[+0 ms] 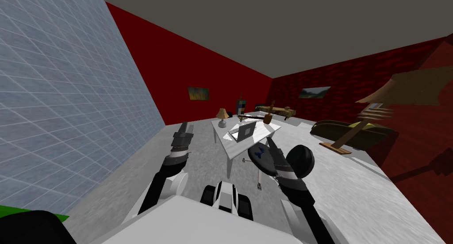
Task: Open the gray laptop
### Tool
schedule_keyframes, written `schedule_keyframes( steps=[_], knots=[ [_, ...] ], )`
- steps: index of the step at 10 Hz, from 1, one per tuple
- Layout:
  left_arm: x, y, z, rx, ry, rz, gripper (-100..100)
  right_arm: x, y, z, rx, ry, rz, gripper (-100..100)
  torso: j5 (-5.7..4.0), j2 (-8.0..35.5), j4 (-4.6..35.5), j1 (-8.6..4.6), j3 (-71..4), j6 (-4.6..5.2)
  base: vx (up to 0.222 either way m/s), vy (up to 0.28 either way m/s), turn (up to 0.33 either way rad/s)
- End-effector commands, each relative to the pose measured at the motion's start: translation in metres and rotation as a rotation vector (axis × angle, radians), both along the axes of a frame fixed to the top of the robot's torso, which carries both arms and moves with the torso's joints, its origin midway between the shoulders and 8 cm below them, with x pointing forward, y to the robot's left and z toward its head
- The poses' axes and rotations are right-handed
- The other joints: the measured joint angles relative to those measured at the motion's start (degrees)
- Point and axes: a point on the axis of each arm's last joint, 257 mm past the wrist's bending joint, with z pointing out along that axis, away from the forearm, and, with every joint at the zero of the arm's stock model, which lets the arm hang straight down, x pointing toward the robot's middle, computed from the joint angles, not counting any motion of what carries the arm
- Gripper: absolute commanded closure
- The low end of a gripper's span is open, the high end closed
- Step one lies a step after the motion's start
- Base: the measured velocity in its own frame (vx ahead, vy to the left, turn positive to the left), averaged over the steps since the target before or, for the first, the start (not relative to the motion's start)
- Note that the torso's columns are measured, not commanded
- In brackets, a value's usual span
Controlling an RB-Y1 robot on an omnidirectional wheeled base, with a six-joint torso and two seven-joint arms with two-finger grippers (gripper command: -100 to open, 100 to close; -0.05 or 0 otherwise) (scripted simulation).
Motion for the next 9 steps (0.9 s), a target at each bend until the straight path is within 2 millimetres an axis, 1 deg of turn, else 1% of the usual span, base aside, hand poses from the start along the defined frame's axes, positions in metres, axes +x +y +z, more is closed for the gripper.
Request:
schedule_keyframes(
  steps=[1, 5, 9],
  knots=[
    [0.0, 0.0, 0.0, 0.0, 0.0, 0.0, 0, 0.003, 0.001, -0.002, -0.179, -0.016, -0.042, -100, 0.0, -0.01, 0.0, 0.01, 0.0, 0.0, -0.091, 0.133, 0.021],
    [0.0, 0.0, 0.0, 0.0, 0.0, 0.0, 0, 0.011, 0.0, -0.011, -0.458, -0.037, -0.106, -100, -0.02, -0.12, -0.03, -0.05, -0.07, 0.0, -0.057, 0.112, 0.02],
    [0.0, 0.0, 0.0, 0.0, 0.0, 0.0, 0, 0.023, -0.008, -0.029, -0.743, -0.043, -0.166, -100, 0.0, -0.11, -0.03, 0.01, -0.06, 0.0, -0.021, 0.116, 0.018]
  ],
)
